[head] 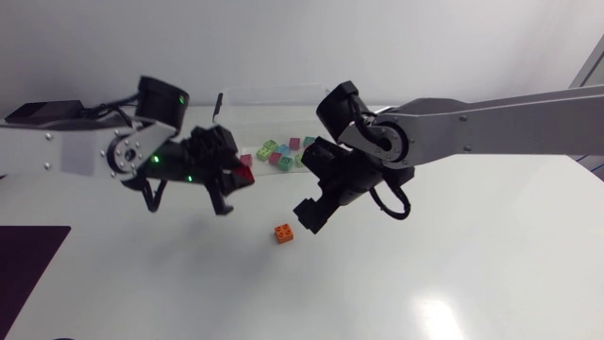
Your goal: Place the duplo bricks in the container
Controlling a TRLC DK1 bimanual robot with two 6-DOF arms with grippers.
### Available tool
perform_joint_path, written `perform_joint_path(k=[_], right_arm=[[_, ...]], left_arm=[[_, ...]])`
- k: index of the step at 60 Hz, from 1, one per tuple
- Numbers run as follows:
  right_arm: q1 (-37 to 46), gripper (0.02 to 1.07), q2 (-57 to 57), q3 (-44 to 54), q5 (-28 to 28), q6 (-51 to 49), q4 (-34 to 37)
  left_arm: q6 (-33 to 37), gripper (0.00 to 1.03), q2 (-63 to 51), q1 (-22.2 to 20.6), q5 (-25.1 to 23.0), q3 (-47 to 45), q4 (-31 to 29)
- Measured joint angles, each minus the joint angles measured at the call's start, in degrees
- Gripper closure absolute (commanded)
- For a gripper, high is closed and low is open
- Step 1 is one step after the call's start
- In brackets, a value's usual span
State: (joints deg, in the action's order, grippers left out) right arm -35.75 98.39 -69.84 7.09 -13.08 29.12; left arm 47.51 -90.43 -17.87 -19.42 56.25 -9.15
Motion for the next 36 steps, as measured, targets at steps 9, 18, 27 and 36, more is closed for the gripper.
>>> perform_joint_path(k=[9, 18, 27, 36], right_arm=[[-1.7, 0.07, 2.3, 0.0, 0.1, 0.0, -0.7], [-3.0, 0.07, 3.8, 0.0, 0.1, 0.0, -0.8], [-4.3, 0.07, 5.1, -0.2, 0.1, 0.0, -0.9], [-4.9, 0.07, 6.3, -0.7, 0.2, 0.0, -0.8]], left_arm=[[-1.7, 0.80, -0.1, 3.7, -1.4, 9.8, 0.1], [-4.5, 0.80, -3.4, 4.2, -1.7, 17.3, 1.7], [-7.1, 0.79, -10.0, 4.3, -1.7, 23.1, 4.1], [-8.9, 0.79, -17.7, 5.0, -1.8, 28.6, 4.9]])
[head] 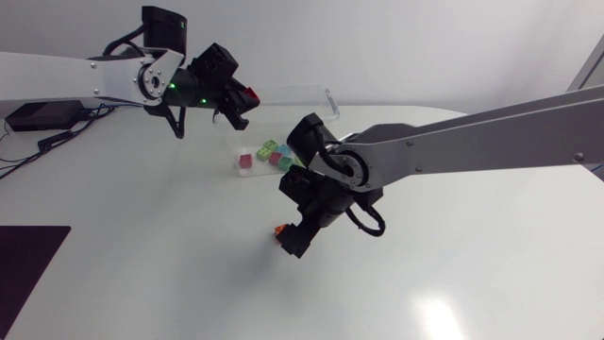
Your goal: Place the duplo bricks in the container
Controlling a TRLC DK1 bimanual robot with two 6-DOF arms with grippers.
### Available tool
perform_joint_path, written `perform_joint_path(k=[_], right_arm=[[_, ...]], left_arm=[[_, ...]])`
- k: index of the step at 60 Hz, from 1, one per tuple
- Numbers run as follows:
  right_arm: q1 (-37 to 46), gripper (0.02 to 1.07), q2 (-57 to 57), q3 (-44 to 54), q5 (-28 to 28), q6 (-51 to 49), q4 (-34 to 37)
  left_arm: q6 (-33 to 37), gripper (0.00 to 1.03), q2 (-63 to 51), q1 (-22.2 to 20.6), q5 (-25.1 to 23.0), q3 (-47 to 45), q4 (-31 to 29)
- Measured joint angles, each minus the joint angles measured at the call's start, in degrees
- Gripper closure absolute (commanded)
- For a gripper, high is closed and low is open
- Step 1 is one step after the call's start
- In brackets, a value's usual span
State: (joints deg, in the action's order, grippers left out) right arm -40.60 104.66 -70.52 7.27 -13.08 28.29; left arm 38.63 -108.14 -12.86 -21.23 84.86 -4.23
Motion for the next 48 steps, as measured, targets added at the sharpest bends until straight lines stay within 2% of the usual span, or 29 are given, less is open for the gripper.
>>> perform_joint_path(k=[10, 13, 15, 20, 22, 24, 34, 48], right_arm=[[0.0, 0.07, 0.4, -1.7, -0.1, 0.0, 0.0], [0.0, 0.07, 0.6, -2.3, -0.1, 0.0, 0.0], [0.0, 0.07, 0.9, -2.7, -0.1, 0.0, 0.0], [0.0, 0.07, 1.8, -3.6, -0.2, 0.0, 0.0], [-0.1, 0.07, 2.3, -3.8, -0.2, 0.0, 0.0], [-0.3, 0.07, 2.9, -4.1, -0.3, 0.1, 0.0], [-1.0, 0.07, 6.5, -6.1, -1.3, 1.2, 0.3], [-1.0, 0.07, 10.1, -11.7, -1.5, 4.3, 3.8]], left_arm=[[-1.1, 0.78, -6.8, 1.2, 0.0, 5.7, 0.1], [-1.3, 0.72, -7.8, 1.5, 0.0, 7.0, 0.1], [-1.6, 0.62, -8.2, 1.6, 0.0, 7.6, 0.2], [-2.3, 0.20, -8.6, 1.8, 0.2, 8.7, 0.2], [-2.4, 0.11, -8.6, 1.9, 0.2, 8.9, 0.2], [-2.4, 0.05, -8.6, 1.9, 0.2, 8.9, 0.3], [-2.3, 0.05, -8.0, 1.9, 0.2, 7.6, 1.0], [-2.3, 0.05, -0.1, 1.9, 0.2, -2.0, 5.2]])
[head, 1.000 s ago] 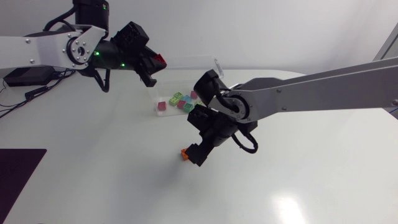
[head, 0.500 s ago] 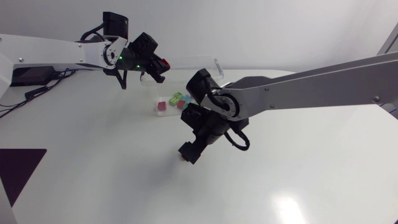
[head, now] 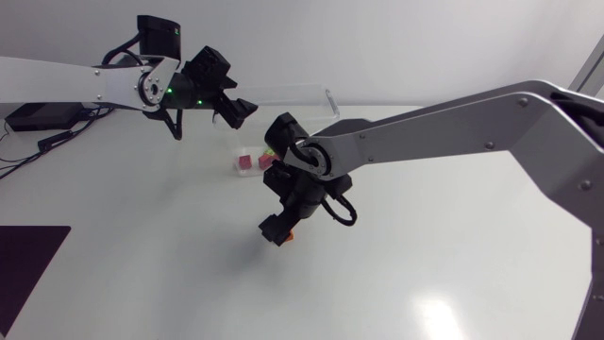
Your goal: Place the duplo bricks in the container
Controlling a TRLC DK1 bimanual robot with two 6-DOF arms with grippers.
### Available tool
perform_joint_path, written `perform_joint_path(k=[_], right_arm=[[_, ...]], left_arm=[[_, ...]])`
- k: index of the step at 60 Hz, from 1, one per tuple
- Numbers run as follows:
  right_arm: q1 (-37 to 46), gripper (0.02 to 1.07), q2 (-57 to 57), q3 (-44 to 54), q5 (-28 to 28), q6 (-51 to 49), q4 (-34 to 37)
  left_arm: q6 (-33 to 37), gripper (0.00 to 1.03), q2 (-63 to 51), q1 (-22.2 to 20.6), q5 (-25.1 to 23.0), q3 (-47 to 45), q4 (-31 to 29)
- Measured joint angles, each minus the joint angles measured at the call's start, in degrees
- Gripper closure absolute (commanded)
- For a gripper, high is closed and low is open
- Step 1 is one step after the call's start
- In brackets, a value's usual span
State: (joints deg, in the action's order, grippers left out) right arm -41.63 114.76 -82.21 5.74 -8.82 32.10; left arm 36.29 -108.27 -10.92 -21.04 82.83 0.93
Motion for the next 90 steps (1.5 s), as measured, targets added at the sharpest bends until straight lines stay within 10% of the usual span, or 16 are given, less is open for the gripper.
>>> perform_joint_path(k=[32, 58, 90], right_arm=[[0.3, 0.17, 7.3, -7.3, 0.0, 5.5, 6.6], [-0.1, 0.77, 8.4, -7.6, 0.0, 6.3, 6.8], [2.3, 0.78, 2.2, -6.0, -2.7, 6.3, 6.7]], left_arm=[[0.3, 0.05, 17.7, 0.0, 0.3, -16.2, 1.0], [2.3, 0.05, 26.2, 1.2, 0.4, -26.2, 1.0], [4.0, 0.05, 39.3, 1.2, 0.4, -39.5, -2.6]])
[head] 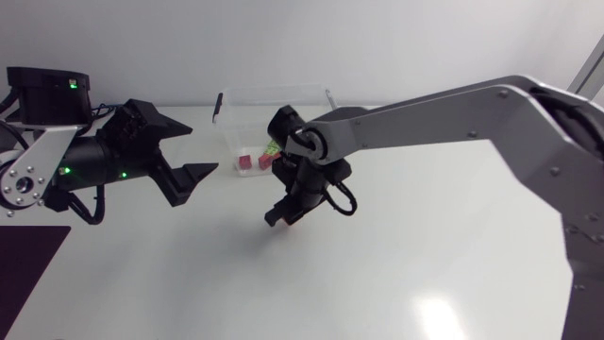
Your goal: Place the duplo bricks in the container
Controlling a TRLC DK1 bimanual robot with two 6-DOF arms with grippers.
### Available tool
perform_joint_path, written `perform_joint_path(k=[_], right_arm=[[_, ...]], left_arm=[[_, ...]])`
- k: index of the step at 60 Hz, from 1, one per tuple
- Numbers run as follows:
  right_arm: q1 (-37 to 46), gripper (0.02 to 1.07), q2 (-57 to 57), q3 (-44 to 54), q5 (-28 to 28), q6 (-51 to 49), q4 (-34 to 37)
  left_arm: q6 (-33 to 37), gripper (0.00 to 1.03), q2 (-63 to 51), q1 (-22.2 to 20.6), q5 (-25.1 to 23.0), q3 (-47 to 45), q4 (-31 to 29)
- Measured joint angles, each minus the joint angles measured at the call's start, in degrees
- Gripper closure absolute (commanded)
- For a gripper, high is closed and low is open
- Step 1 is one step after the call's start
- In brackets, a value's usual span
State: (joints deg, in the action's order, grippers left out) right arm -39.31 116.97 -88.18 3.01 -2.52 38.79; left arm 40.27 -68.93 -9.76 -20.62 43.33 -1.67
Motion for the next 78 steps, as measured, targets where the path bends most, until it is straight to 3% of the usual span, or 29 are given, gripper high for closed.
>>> perform_joint_path(k=[12, 30, 49, 69, 72, 76, 78], right_arm=[[1.9, 0.78, -7.4, -1.6, -2.3, 0.0, -0.2], [4.8, 0.78, -7.2, -13.2, -4.2, -0.6, -0.2], [8.7, 0.78, 2.7, -28.9, -4.9, -3.1, -0.4], [11.9, 0.77, 13.9, -39.2, -4.6, -4.9, -3.1], [12.4, 0.67, 15.0, -40.9, -4.5, -5.2, -3.1], [12.8, 0.23, 16.5, -42.6, -4.5, -5.3, -3.1], [13.0, 0.09, 17.0, -43.4, -4.5, -5.6, -3.1]], left_arm=[[1.2, 0.04, 2.4, -0.1, 1.3, -5.0, -1.8], [2.1, 0.05, 7.6, -0.4, 2.9, -12.3, -3.5], [2.1, 0.05, 15.6, -2.0, 4.6, -18.1, -7.0], [2.1, 0.05, 23.7, -1.5, 4.6, -21.3, -10.7], [2.1, 0.04, 24.9, -1.1, 4.6, -21.4, -11.6], [2.1, 0.04, 26.3, -1.1, 4.6, -21.4, -12.1], [2.1, 0.04, 26.9, -1.1, 4.6, -21.4, -12.2]])
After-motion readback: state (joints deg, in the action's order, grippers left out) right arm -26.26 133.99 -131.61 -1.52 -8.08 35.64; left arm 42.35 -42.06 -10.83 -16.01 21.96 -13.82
